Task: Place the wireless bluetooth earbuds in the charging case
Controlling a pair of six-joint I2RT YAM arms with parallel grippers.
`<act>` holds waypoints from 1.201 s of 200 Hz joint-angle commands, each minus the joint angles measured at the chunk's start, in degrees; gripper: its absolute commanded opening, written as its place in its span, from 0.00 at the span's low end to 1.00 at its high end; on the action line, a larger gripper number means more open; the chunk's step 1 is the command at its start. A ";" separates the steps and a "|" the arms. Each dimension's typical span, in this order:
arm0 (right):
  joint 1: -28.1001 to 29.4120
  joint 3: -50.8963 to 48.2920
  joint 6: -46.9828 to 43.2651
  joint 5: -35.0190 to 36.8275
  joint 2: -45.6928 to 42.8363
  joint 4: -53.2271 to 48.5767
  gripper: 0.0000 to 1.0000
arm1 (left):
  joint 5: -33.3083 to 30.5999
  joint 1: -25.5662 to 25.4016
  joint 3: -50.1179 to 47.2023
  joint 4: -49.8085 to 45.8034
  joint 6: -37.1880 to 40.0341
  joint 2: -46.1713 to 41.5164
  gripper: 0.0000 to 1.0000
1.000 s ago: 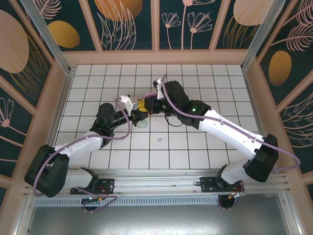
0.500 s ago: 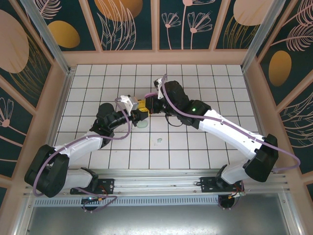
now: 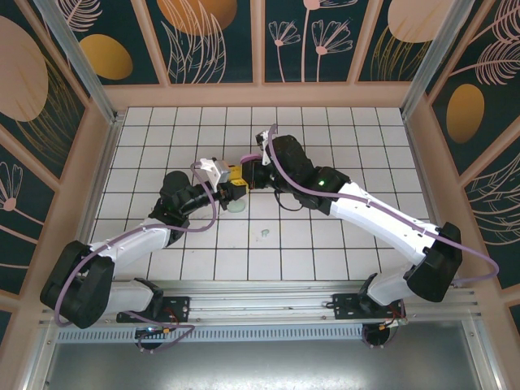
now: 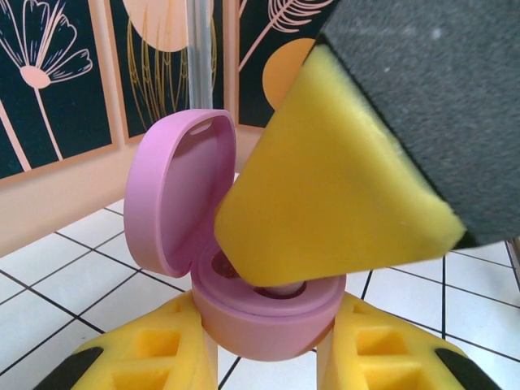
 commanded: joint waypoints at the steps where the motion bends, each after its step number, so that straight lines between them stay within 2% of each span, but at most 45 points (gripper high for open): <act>1: 0.45 0.08 -0.09 1.91 0.42 -1.23 0.13 | -0.41 -0.35 0.49 1.95 -0.56 -1.47 0.00; 63: 0.54 -0.01 1.46 -1.52 1.32 0.08 0.12 | -0.27 -0.36 0.43 2.03 -0.61 -1.25 0.00; 101: 0.53 -0.83 2.08 -1.15 1.02 -0.48 0.12 | -0.52 -0.28 0.61 1.87 -0.30 -1.37 0.00; 133: 0.53 -0.51 2.34 -0.51 0.90 -1.97 0.21 | -0.57 -0.32 0.73 1.70 -0.15 -1.49 0.00; 210: 0.57 0.26 2.26 3.45 0.00 -4.12 0.25 | -0.68 -0.36 0.98 0.77 0.26 -1.82 0.00; 240: 0.57 1.26 2.34 4.14 -0.15 -5.05 0.30 | -0.76 -0.35 1.08 0.29 0.48 -1.82 0.00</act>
